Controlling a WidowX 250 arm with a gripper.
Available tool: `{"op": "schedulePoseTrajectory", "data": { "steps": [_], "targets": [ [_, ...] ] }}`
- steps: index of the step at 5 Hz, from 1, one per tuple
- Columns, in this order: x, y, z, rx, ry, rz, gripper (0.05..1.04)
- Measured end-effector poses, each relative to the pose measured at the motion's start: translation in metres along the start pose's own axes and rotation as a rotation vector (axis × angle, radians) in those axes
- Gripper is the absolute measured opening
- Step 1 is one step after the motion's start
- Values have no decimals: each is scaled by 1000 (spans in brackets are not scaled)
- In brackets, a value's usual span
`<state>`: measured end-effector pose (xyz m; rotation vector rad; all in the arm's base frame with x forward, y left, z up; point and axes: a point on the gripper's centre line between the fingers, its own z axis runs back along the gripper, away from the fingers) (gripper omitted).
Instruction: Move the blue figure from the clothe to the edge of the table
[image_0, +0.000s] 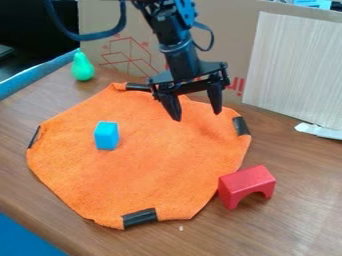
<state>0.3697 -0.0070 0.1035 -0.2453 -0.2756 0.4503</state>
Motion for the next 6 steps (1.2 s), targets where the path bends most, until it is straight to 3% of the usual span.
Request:
{"op": "schedulePoseTrajectory", "data": {
  "steps": [1, 2, 3, 4, 5, 6],
  "targets": [
    [-7, 14, 1, 179, 9, -53, 999],
    [-12, 31, 8, 227, 90, -112, 999],
    [-7, 58, 21, 219, 166, -150, 999],
    [-3, 82, 38, 144, 158, -192, 999],
    [-10, 99, 40, 106, 128, -209, 999],
    [-17, 110, 35, 134, 99, -243, 999]
  ]
}}
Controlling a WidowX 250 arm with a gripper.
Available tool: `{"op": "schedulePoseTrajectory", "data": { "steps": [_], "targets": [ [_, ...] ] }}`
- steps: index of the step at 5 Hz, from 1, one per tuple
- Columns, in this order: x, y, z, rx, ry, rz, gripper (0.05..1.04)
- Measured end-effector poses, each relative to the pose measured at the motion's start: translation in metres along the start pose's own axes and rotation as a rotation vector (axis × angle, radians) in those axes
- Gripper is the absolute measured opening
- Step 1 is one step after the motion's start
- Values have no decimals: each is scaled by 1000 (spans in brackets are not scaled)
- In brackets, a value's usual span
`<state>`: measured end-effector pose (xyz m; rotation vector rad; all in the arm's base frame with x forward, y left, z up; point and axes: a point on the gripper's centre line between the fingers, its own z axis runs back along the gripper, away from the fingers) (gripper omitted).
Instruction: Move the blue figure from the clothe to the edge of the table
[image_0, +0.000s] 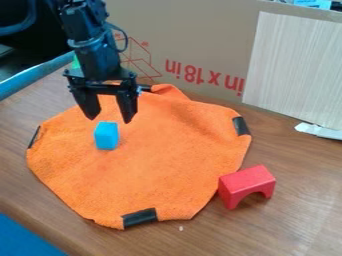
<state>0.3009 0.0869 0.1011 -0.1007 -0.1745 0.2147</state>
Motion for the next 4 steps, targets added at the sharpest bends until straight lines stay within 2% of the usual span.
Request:
{"op": "schedulePoseTrajectory", "data": {
  "steps": [1, 2, 4],
  "targets": [
    [-5, 8, -12, 67, -20, -2, 999],
    [-3, 10, -21, 152, -76, 19, 999],
    [5, 23, -30, 226, -140, 61, 999]
  ]
}}
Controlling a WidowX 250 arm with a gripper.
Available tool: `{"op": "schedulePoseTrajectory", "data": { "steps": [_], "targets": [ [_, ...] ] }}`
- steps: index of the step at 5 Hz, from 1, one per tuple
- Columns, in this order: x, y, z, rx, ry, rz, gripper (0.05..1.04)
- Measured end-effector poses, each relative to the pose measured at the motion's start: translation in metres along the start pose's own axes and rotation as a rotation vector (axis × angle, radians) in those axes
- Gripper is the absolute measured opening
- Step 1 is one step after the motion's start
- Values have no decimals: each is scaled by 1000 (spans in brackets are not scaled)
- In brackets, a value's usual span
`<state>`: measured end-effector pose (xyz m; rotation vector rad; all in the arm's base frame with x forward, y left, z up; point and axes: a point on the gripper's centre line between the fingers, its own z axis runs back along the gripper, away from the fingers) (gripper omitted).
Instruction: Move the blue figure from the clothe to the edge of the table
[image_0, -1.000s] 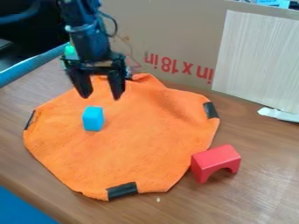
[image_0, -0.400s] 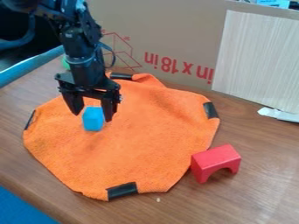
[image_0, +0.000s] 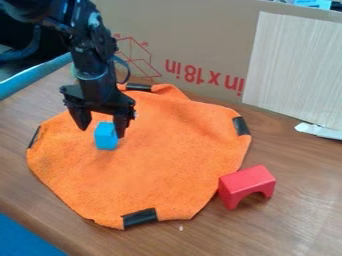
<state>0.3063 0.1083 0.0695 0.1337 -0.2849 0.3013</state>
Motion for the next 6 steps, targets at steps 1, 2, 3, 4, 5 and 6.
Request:
{"op": "schedulePoseTrajectory", "data": {
  "steps": [1, 2, 3, 4, 5, 6],
  "targets": [
    [-4, 5, -11, 3, 31, 31, 999],
    [0, 11, -13, -25, 0, 85, 947],
    [-7, 12, -15, -101, 19, 93, 669],
    [-11, 13, -9, -196, 58, 119, 515],
    [0, 20, 6, -243, 28, 185, 515],
    [15, 39, 18, -269, -3, 303, 515]
  ]
}}
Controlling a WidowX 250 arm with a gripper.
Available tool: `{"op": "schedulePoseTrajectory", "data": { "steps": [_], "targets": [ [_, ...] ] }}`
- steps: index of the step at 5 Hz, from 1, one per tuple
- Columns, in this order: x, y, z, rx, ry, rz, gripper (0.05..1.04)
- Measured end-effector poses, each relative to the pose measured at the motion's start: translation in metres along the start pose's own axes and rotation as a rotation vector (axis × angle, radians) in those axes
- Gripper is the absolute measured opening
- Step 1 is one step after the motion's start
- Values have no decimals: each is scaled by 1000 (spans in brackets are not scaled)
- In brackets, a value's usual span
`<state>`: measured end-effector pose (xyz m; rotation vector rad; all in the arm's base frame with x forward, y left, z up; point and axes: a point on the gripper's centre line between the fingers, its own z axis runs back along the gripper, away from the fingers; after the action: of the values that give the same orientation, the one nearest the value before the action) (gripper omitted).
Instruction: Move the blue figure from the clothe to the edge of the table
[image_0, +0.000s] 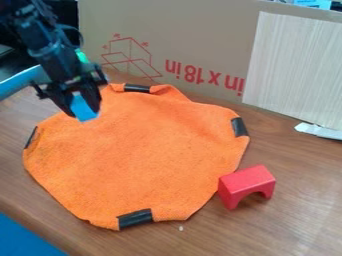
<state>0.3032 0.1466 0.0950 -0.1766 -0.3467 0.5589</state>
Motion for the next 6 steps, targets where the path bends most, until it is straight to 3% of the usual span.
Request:
{"op": "schedulePoseTrajectory", "data": {
  "steps": [1, 3, 5, 6],
  "targets": [
    [18, 18, 12, 5, -70, 117, 515],
    [38, 79, 1, 76, -121, 343, 515],
    [48, 136, -3, 133, -74, 448, 515],
    [47, 158, -6, 157, 9, 491, 515]
  ]
}}
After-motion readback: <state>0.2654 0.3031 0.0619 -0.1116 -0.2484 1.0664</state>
